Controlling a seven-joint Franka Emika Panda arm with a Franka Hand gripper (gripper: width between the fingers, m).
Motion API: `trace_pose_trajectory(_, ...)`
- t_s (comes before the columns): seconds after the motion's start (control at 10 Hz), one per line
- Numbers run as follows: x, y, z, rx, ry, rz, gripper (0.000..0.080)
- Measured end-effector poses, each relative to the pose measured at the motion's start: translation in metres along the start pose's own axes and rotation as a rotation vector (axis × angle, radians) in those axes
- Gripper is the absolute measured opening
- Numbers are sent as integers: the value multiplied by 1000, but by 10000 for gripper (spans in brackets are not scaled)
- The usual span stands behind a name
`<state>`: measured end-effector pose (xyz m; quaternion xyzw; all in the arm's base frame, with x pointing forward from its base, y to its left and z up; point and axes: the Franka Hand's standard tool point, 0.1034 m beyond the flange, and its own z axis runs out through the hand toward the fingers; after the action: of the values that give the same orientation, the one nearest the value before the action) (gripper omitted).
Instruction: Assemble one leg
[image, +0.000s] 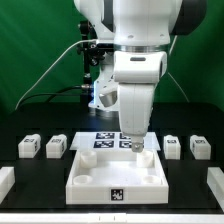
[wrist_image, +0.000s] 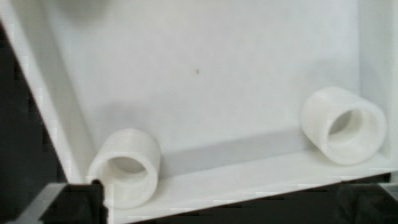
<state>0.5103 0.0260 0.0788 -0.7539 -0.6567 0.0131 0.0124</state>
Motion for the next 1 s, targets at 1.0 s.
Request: trace_pose_trajectory(1.0,-44,-81,74,35,17,-68,649)
